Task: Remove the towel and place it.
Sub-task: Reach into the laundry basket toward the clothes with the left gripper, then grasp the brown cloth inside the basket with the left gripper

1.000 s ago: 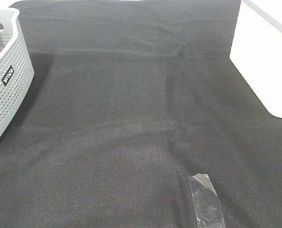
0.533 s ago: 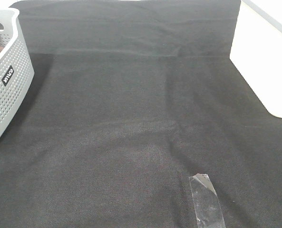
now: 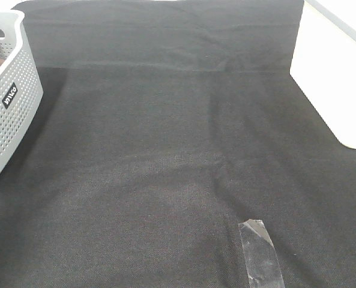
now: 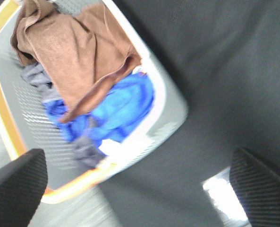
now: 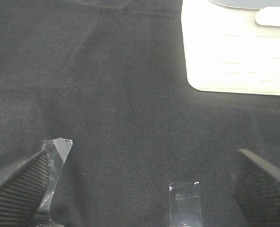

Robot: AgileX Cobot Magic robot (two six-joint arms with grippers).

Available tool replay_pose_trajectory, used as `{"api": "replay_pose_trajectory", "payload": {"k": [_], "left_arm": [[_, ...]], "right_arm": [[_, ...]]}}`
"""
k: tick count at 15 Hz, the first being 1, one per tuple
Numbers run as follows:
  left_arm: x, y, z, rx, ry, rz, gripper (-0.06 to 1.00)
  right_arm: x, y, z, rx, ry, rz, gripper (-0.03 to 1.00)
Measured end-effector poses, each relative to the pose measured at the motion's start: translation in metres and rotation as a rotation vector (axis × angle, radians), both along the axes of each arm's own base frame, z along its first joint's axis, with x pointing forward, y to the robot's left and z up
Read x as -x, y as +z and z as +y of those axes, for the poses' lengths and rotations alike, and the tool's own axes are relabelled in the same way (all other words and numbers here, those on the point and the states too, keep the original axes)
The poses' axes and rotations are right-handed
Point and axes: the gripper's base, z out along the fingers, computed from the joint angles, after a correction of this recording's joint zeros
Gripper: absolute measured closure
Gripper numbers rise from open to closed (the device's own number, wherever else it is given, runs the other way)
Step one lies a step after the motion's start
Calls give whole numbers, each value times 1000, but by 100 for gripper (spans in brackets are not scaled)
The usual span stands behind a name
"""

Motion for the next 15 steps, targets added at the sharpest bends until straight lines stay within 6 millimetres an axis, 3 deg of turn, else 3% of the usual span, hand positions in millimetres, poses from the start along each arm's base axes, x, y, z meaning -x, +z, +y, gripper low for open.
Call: {"api": "replay_pose_trajectory", "payload": {"k": [2,6,8,13,15], "left_arm": [[-68,-14,20,-242,18,101,-3],[-130,-30,64,-282,88,236,-3],[-141,-39,71,-279,66,268,-3],[-181,-106,126,-274,55,422,-3],[-199,-134,135,-294,6,433,-3]], "right_arm": [[0,0,0,0,0,0,0],[0,0,0,0,0,0,0],[0,0,0,0,0,0,0],[0,0,0,0,0,0,0],[0,0,0,0,0,0,0]]}}
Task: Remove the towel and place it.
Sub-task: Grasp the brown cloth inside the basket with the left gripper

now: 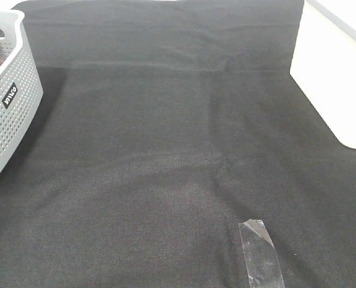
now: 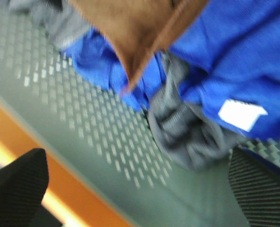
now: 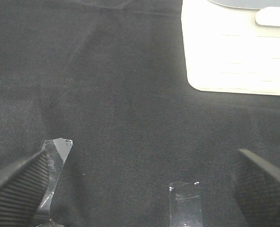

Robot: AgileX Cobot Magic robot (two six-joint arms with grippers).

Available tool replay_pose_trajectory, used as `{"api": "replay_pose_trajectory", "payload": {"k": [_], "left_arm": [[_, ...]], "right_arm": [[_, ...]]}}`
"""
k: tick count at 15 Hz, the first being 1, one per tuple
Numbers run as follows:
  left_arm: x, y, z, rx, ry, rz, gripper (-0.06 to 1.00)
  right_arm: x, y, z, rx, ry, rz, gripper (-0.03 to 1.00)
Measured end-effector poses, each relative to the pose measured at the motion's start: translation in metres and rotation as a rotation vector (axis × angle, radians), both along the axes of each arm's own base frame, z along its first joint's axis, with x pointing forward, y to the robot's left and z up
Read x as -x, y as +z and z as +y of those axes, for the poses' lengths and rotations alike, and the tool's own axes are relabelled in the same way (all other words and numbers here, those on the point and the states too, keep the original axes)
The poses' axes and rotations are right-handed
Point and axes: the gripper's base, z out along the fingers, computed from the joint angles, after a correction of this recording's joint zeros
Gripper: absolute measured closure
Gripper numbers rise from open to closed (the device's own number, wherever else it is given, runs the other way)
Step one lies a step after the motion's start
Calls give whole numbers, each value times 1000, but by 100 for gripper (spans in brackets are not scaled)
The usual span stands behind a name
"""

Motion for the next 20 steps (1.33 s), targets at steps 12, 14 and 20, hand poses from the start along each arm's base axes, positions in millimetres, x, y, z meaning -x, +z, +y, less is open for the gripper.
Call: {"api": "replay_pose_trajectory", "payload": {"k": [12,14,20], "left_arm": [[-54,-105,14,30,-50,169,46],[-58,-96,16,23,-25,136,88],[-55,-93,16,40,34,155,94]], "right_arm": [[0,0,0,0,0,0,0],[0,0,0,0,0,0,0],[0,0,0,0,0,0,0]]}}
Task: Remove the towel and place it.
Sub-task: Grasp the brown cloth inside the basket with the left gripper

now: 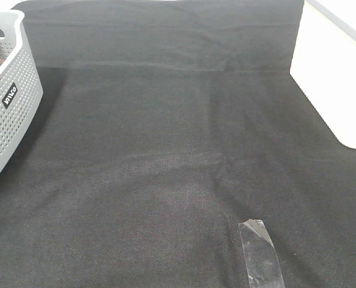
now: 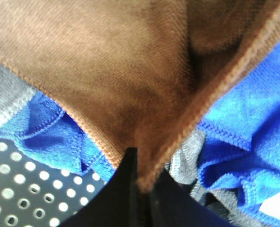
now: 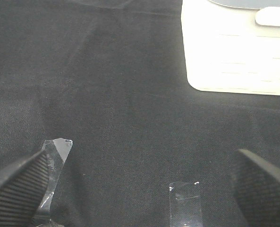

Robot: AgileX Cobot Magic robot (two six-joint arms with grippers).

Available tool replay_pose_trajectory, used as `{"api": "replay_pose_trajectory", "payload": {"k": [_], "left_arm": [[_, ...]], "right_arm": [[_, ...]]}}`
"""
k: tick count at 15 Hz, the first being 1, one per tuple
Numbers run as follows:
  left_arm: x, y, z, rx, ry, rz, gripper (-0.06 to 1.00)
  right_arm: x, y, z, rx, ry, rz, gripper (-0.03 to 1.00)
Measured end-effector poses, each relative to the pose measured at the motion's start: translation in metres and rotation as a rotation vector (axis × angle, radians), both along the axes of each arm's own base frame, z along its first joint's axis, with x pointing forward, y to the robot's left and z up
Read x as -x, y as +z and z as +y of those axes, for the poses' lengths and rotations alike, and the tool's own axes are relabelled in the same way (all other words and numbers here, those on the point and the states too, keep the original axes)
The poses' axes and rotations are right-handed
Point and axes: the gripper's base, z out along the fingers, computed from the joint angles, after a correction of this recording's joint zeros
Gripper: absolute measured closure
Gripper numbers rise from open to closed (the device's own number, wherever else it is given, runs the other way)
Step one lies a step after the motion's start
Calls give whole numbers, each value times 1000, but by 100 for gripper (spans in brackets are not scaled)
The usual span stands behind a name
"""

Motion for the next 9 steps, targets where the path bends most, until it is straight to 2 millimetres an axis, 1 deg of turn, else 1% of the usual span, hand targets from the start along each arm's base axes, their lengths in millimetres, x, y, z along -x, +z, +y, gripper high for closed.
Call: {"api": "replay_pose_trajectory", "payload": {"k": [1,3,4,5,6,8,9], "left_arm": [[-1,0,-3,5,38,-13,94],[-2,0,-6,9,58,-22,94],[-2,4,-8,8,59,-32,94],[-1,14,-10,8,72,-58,94],[-1,29,-13,3,82,-97,94],[2,64,-22,30,112,-202,94],[4,79,-30,65,115,-247,94]], "right_arm": [[0,0,0,0,0,0,0],[0,0,0,0,0,0,0],[0,0,0,0,0,0,0],[0,0,0,0,0,0,0],[0,0,0,0,0,0,0],[0,0,0,0,0,0,0],[0,0,0,0,0,0,0]]}}
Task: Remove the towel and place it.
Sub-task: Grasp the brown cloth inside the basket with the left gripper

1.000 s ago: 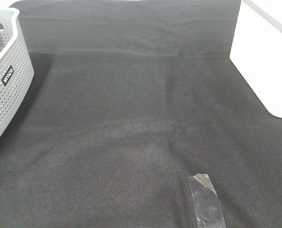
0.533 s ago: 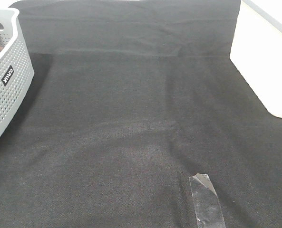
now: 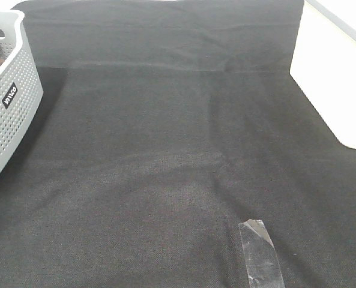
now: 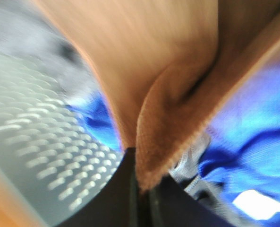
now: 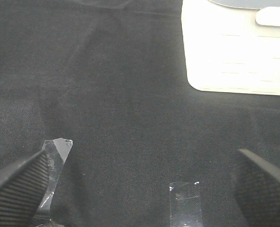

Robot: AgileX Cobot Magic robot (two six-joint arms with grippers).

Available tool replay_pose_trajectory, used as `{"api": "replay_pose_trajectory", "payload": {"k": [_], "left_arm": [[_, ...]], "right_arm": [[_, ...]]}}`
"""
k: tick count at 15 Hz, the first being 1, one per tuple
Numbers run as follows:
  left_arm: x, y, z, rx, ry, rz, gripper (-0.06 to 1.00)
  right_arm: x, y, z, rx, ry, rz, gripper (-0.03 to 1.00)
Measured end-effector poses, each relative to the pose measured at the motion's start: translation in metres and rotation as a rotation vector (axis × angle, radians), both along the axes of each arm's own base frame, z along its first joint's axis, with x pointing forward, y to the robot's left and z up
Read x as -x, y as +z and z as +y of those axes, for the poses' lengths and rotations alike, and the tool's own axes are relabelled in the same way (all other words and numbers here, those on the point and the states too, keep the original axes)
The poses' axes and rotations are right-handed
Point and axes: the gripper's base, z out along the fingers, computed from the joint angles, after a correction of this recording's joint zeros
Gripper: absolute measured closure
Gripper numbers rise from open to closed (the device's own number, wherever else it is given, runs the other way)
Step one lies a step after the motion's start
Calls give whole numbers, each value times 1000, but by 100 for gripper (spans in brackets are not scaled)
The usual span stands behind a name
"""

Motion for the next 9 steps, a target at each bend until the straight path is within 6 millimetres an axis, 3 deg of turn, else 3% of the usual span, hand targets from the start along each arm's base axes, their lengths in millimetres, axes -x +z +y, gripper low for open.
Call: {"api": "replay_pose_trajectory", "payload": {"k": [9], "left_arm": [[32,98,-56,161,53,-304,94]], "right_arm": [[0,0,0,0,0,0,0]]}}
